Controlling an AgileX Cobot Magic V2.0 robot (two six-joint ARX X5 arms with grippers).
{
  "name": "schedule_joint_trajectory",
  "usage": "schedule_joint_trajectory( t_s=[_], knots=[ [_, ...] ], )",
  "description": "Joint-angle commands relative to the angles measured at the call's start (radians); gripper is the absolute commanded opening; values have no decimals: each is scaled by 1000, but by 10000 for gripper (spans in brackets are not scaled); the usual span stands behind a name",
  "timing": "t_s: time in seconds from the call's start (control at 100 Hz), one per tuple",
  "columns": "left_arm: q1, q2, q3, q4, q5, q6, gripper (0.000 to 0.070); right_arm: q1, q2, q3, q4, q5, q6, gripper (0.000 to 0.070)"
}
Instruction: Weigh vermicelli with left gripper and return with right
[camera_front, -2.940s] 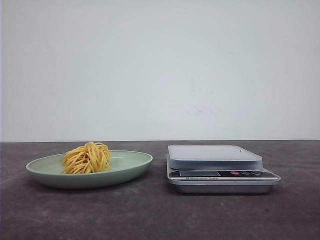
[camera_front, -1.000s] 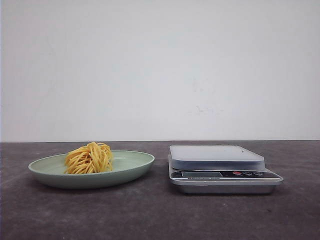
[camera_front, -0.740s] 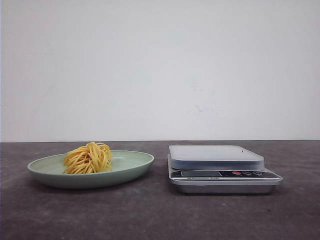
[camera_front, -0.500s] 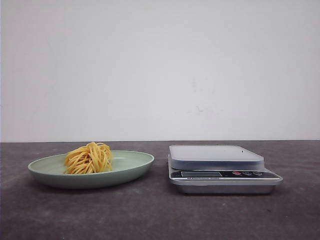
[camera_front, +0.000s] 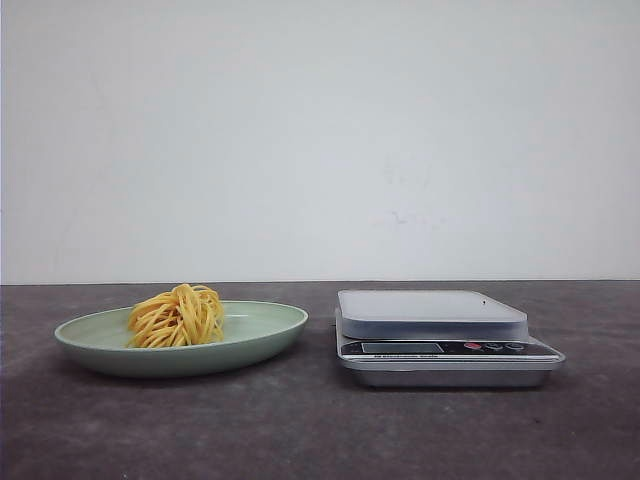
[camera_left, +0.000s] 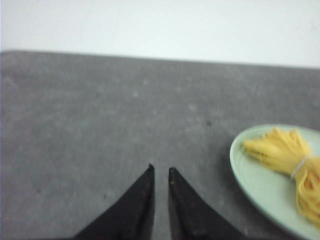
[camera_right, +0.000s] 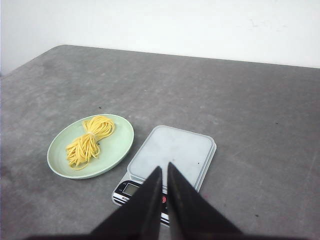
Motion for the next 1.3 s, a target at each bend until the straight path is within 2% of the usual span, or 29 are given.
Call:
schedule_joint_trajectory(
  t_s=[0.0,0.13,0.87,1.02,1.1,1.29],
  knots=[
    [2,0,-18,-9,12,23,16,7,0,7,11,0,10,7],
    [2,2,-18,-10,42,36,16,7,0,8,11,0,10,7],
    [2,1,-18,-7,41,35,16,7,0,8,11,0,9,7],
    [2,1,-18,-7,41,35,16,4,0,7,30,11,-62,7],
    [2,1,-18,-8,41,35,16,-55,-13,-3,65,33,-114,7],
    [2,1,-18,-7,42,35,16,-336,-105,-161,256,-40,-178,7]
  ],
)
